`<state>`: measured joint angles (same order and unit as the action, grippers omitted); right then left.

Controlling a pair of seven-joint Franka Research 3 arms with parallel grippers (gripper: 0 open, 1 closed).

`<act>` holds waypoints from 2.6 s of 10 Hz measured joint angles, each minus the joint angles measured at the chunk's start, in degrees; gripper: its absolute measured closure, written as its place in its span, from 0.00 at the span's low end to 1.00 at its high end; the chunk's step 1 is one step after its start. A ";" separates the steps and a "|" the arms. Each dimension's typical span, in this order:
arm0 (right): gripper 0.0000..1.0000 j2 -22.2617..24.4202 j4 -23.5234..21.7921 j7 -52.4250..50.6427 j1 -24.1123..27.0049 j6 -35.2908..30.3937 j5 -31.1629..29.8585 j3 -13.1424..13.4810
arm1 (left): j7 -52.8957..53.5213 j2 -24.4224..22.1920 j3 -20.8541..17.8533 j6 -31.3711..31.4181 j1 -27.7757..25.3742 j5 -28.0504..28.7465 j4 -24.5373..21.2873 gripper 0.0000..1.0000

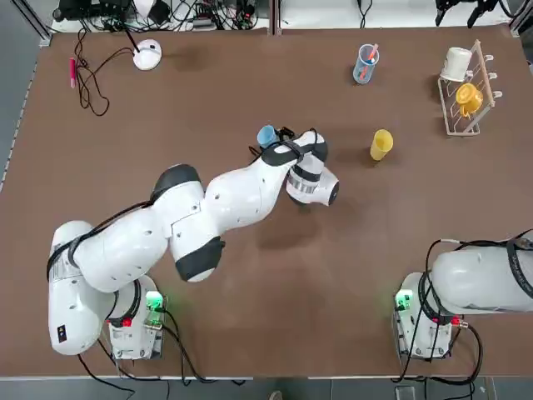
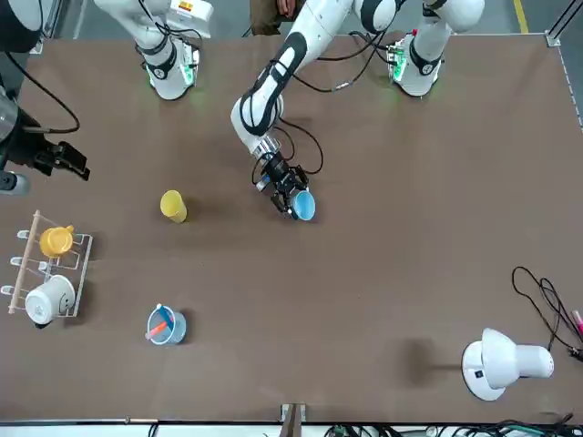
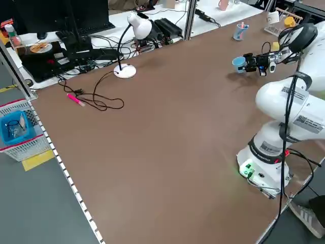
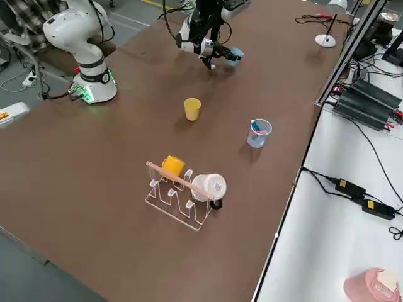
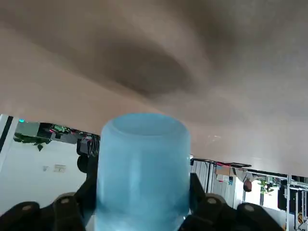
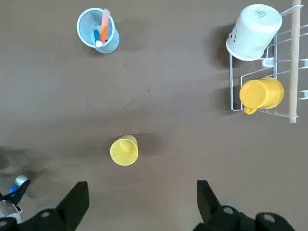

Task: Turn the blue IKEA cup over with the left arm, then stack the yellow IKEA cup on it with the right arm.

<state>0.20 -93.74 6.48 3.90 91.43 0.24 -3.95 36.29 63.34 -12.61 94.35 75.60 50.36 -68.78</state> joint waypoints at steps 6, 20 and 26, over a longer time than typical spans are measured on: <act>0.00 0.01 0.00 0.00 0.00 -0.24 0.00 0.00 | -1.16 0.99 0.00 0.00 0.03 0.00 0.02 0.16; 0.00 0.00 -0.72 -0.03 -0.03 0.73 0.00 -0.10 | 0.13 -22.68 -1.27 -1.39 -11.46 -5.97 2.01 0.01; 0.00 1.98 -10.30 -0.03 -0.03 11.21 1.28 -0.22 | -4.50 -37.91 -1.50 2.54 -38.76 -34.19 1.41 0.01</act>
<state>2.18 -104.05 6.45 3.87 102.64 1.52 -4.17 31.79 25.43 -14.11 96.89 36.84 16.17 -67.38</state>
